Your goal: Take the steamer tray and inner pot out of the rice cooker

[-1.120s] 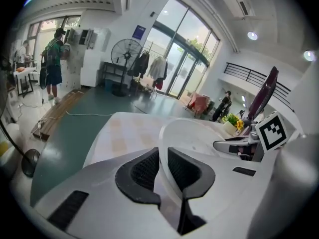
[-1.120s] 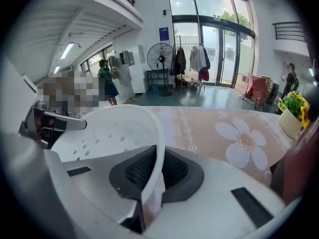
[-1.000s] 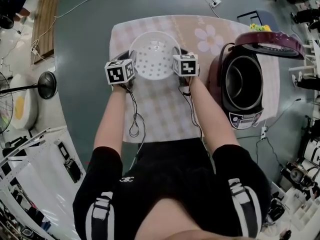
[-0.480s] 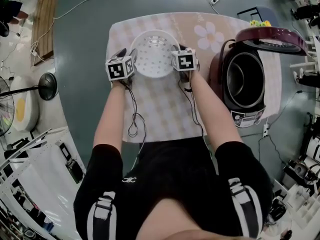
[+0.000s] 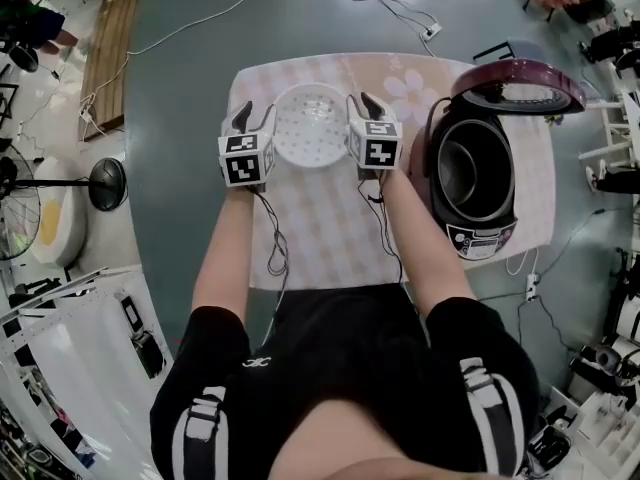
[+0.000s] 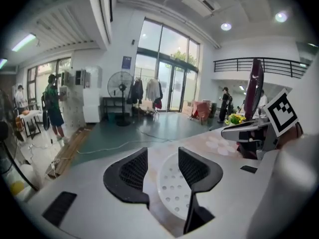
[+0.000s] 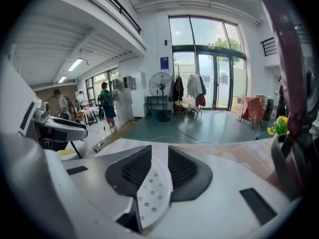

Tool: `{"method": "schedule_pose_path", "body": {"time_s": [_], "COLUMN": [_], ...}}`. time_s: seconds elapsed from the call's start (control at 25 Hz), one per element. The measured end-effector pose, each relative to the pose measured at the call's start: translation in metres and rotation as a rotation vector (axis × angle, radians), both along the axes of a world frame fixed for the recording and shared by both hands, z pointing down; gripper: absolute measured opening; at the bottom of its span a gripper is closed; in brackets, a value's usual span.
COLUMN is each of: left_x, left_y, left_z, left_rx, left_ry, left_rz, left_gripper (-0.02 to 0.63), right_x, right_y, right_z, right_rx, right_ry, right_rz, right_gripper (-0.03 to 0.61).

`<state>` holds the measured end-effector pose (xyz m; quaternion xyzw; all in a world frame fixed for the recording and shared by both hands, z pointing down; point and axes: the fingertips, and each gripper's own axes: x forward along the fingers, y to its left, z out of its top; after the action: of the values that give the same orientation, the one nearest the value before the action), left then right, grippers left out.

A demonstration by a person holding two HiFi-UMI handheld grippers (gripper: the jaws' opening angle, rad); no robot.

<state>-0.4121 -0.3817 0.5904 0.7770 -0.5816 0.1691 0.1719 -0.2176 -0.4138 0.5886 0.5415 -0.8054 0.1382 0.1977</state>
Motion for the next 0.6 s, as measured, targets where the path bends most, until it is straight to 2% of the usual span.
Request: {"method": "schedule_pose_path", "body": {"time_s": [0.32, 0.52, 0.6], "left_x": [0.040, 0.051, 0.055], "left_y": [0.049, 0.093, 0.111], "left_z": [-0.124, -0.196, -0.216], "left_rx": [0.250, 0.397, 0.428], "left_ry": [-0.038, -0.043, -0.025], "left_rz": [-0.004, -0.098, -0.120], "left_gripper": [0.168, 0.044, 0.013], "right_x": [0.004, 0.008, 0.015], "right_y": [0.043, 0.094, 0.116], "right_z": [-0.151, -0.226, -0.249], "right_rx": [0.298, 0.449, 0.503], "right_ry": [-0.141, -0.175, -0.186], "right_rz": [-0.042, -0.100, -0.096], "right_gripper": [0.083, 0.078, -0.001]}}
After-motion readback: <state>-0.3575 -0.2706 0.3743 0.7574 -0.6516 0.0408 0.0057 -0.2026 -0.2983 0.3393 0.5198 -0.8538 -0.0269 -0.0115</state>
